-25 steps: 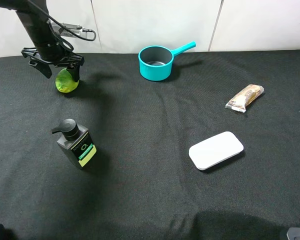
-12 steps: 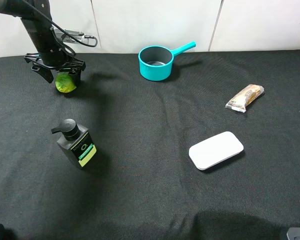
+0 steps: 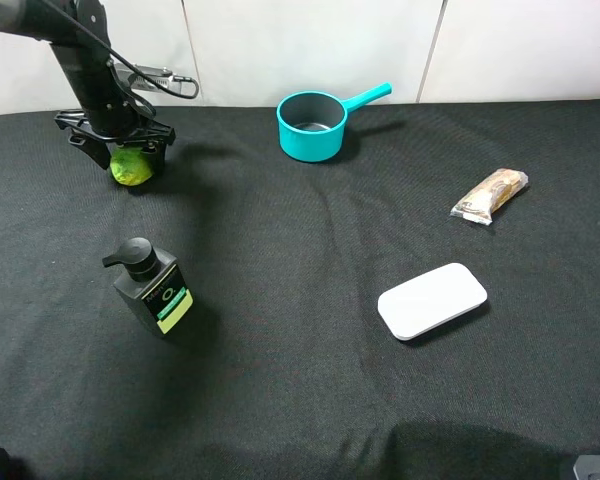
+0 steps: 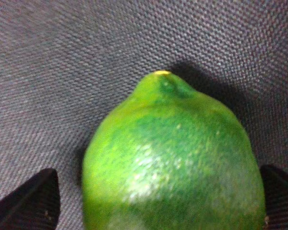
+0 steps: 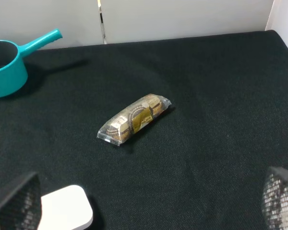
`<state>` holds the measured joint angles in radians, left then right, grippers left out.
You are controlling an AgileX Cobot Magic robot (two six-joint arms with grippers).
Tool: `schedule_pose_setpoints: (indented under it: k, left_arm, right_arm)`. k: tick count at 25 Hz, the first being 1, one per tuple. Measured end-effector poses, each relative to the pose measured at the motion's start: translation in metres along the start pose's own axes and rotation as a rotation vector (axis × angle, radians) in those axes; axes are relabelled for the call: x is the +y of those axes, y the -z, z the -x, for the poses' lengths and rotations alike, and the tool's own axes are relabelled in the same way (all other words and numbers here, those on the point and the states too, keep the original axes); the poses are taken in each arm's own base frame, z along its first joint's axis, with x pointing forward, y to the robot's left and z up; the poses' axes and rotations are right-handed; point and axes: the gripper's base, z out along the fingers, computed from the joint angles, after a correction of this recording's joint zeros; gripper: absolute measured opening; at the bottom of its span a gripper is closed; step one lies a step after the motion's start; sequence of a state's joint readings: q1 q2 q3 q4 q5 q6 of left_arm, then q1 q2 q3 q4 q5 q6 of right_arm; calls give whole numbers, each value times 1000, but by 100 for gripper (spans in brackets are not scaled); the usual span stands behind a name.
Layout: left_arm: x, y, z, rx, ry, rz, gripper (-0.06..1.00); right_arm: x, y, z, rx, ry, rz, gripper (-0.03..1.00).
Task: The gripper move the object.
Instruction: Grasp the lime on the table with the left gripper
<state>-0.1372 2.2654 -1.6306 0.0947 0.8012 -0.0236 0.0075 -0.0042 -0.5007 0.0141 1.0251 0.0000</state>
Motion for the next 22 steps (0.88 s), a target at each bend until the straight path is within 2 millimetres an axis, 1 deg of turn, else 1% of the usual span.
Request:
schedule_pose_setpoints:
  k: [6, 16, 19, 22]
  left_arm:
    - [-4, 0, 1, -2, -9, -1, 80]
    - [-4, 0, 2, -10, -9, -1, 80]
    - [-4, -3, 2, -9, -9, -2, 80]
    - [-5, -12, 1, 13, -11, -2, 80]
  right_arm:
    - [0, 0, 0, 0, 0, 0, 69]
    - [0, 0, 0, 0, 0, 0, 69]
    - [0, 0, 0, 0, 0, 0, 69]
    - [0, 0, 0, 0, 0, 0, 69]
